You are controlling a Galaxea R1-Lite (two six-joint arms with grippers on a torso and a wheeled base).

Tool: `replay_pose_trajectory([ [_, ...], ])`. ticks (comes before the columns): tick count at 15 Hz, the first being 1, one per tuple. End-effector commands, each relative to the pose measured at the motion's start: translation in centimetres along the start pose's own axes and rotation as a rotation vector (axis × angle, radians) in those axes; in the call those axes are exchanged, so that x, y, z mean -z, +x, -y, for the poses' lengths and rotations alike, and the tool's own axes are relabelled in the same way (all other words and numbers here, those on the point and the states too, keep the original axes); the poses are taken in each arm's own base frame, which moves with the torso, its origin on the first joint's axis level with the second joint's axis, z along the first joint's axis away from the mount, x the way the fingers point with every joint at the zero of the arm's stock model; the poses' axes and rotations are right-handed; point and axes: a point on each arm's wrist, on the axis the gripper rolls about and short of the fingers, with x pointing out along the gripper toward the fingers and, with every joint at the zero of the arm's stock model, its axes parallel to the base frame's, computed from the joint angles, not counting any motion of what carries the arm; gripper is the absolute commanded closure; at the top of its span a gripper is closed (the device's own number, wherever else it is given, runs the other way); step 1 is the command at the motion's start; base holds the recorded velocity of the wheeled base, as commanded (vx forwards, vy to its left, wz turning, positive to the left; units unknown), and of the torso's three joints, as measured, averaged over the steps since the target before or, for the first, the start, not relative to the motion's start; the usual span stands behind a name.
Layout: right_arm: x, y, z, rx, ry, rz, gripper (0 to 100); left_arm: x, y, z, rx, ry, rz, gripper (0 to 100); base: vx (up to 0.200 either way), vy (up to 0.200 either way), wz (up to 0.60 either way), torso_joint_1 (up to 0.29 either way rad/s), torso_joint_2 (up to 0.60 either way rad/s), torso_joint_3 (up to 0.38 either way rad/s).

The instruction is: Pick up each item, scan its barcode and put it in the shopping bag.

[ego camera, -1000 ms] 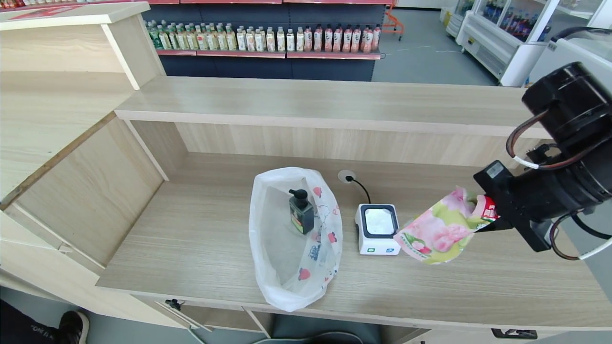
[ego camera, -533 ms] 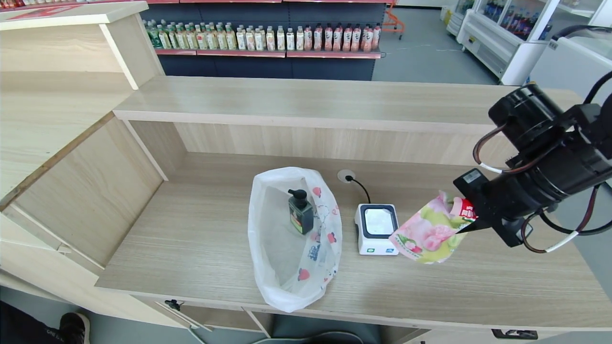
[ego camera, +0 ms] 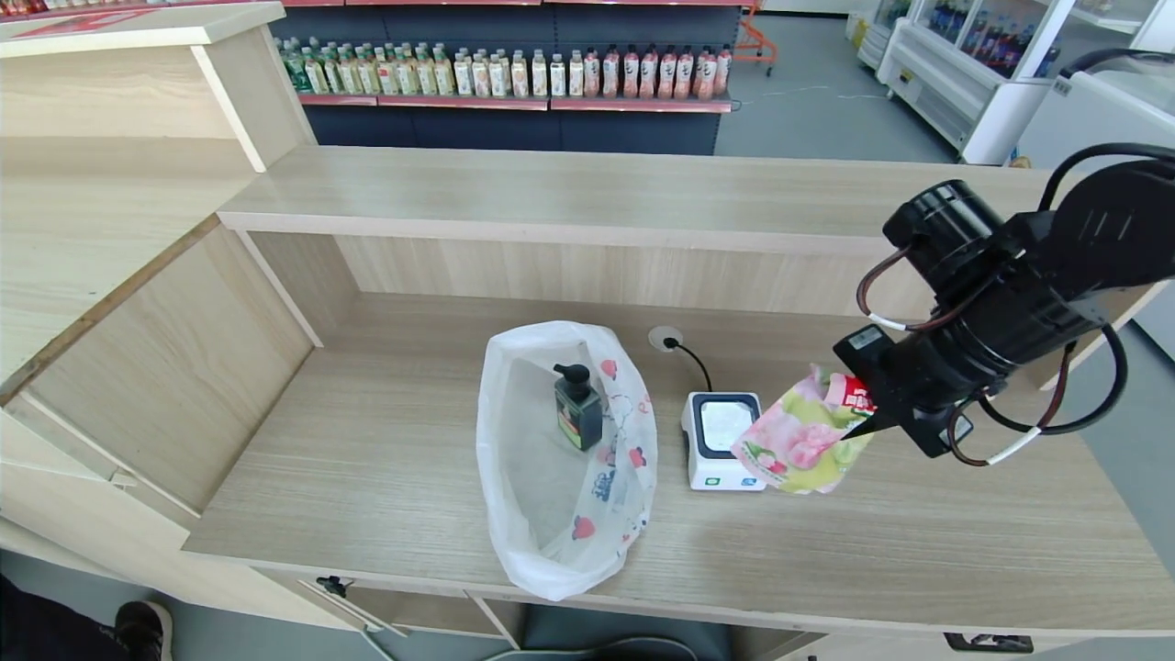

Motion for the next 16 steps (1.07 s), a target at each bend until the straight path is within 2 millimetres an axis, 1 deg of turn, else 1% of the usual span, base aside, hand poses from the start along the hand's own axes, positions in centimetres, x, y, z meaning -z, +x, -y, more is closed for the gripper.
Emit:
replay_pose_trajectory([
  [1, -0.3, 1.3, -0.8, -0.012, -0.001, 0.000, 100, 0.0, 0.0, 0.0, 0.000, 0.000, 0.000, 0, 0.000, 0.000, 0.00, 0.000, 0.00, 0.000],
  [4, -0.5, 2.0, -1.8, -0.072, -0.014, 0.013, 100, 0.0, 0.0, 0.0, 0.000, 0.000, 0.000, 0, 0.000, 0.000, 0.00, 0.000, 0.00, 0.000],
  [7, -0.3, 3.8, -2.3, -0.045, -0.016, -0.009, 100, 0.0, 0.0, 0.0, 0.000, 0.000, 0.000, 0, 0.000, 0.000, 0.00, 0.000, 0.00, 0.000],
  [10, 0.2, 4.2, -3.2, -0.060, -0.027, -0.016, 100, 0.0, 0.0, 0.0, 0.000, 0.000, 0.000, 0, 0.000, 0.000, 0.00, 0.000, 0.00, 0.000],
  [12, 0.1, 4.3, -4.2, -0.086, -0.018, -0.015, 100, 0.0, 0.0, 0.0, 0.000, 0.000, 0.000, 0, 0.000, 0.000, 0.00, 0.000, 0.00, 0.000],
  [16, 0.4, 4.8, -4.5, -0.081, -0.019, -0.020, 100, 0.0, 0.0, 0.0, 0.000, 0.000, 0.000, 0, 0.000, 0.000, 0.00, 0.000, 0.00, 0.000],
])
